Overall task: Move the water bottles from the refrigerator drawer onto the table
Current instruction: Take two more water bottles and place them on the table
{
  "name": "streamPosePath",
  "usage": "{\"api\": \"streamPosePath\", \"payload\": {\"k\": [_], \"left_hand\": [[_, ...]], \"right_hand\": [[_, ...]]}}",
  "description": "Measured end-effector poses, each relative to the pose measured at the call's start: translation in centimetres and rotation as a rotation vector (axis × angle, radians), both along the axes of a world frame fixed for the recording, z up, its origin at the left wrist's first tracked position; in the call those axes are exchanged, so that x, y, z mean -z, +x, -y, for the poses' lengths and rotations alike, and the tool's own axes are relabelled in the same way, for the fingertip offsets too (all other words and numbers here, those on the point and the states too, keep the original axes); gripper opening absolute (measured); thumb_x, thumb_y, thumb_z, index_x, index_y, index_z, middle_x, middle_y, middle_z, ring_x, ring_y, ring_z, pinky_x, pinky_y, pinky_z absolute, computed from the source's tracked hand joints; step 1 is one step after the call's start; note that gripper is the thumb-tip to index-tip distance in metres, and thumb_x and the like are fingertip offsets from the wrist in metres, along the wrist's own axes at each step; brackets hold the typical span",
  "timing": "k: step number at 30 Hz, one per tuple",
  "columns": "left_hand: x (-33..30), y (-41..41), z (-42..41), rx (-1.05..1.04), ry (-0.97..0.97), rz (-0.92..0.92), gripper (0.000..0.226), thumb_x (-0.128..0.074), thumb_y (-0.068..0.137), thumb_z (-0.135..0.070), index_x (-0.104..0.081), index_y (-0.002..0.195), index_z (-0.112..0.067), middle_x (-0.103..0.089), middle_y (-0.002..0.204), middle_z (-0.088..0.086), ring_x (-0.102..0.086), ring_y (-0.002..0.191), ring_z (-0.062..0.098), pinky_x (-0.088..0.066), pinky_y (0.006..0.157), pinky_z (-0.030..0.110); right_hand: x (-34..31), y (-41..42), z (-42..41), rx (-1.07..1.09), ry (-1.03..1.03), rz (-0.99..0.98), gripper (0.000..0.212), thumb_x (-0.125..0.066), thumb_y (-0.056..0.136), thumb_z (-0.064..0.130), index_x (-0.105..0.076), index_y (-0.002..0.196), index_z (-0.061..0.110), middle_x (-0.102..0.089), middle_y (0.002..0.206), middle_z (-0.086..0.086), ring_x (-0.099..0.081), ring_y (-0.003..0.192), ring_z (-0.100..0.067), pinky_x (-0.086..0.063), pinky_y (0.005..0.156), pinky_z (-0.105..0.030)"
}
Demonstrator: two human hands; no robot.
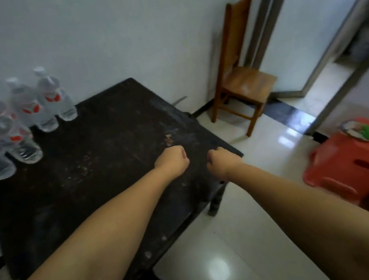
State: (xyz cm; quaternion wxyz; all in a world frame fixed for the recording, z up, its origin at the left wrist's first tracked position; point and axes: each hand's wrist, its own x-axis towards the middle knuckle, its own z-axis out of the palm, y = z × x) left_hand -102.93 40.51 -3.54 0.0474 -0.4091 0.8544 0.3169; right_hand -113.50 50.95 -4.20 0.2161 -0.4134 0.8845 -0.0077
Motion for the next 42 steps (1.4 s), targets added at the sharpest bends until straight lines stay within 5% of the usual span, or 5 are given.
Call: {"api": "streamPosePath", "payload": {"k": [18,26,37,42], "left_hand": [[-0.6,-23.9,-28.4,0.854,-0.033,-0.032,0.016,-0.054,0.088,-0.018,-0.063,0.099,-0.012,-0.065,0.101,0.009,-0.062,0.092,0.026,-0.053,0.083,0.035],[-2.4,-34.1,-36.8,1.226,-0.044,-0.121,0.006,-0.055,0.086,-0.013,-0.059,0.082,-0.016,-0.066,0.096,0.009,-0.062,0.095,0.028,-0.045,0.075,0.029],[-1.8,-38.3,-50.3,1.543,-0.012,-0.111,0.012,-0.051,0.087,-0.016,-0.063,0.09,-0.014,-0.069,0.101,0.01,-0.064,0.096,0.027,-0.047,0.077,0.029],[-1.9,-42.0,-58.3,1.583,-0.017,-0.129,0.013,-0.052,0.088,-0.017,-0.063,0.092,-0.012,-0.068,0.104,0.01,-0.062,0.099,0.027,-0.047,0.083,0.032]], "right_hand": [[0.6,-13.6,-33.4,0.852,-0.01,0.039,0.03,-0.044,0.094,0.021,-0.06,0.114,0.005,-0.061,0.121,-0.016,-0.058,0.109,-0.034,-0.046,0.084,-0.033],[-1.1,-17.7,-43.3,1.206,-0.032,-0.002,0.034,-0.045,0.095,0.025,-0.058,0.119,0.005,-0.059,0.126,-0.017,-0.057,0.115,-0.034,-0.047,0.091,-0.036],[1.0,-17.3,-54.6,1.554,-0.057,0.1,0.032,-0.045,0.097,0.022,-0.057,0.117,0.001,-0.059,0.124,-0.02,-0.057,0.113,-0.034,-0.045,0.089,-0.033],[1.5,-20.0,-61.6,1.58,-0.092,0.097,0.02,-0.045,0.096,0.019,-0.059,0.1,0.005,-0.06,0.107,-0.02,-0.059,0.107,-0.034,-0.041,0.077,-0.03]]}}
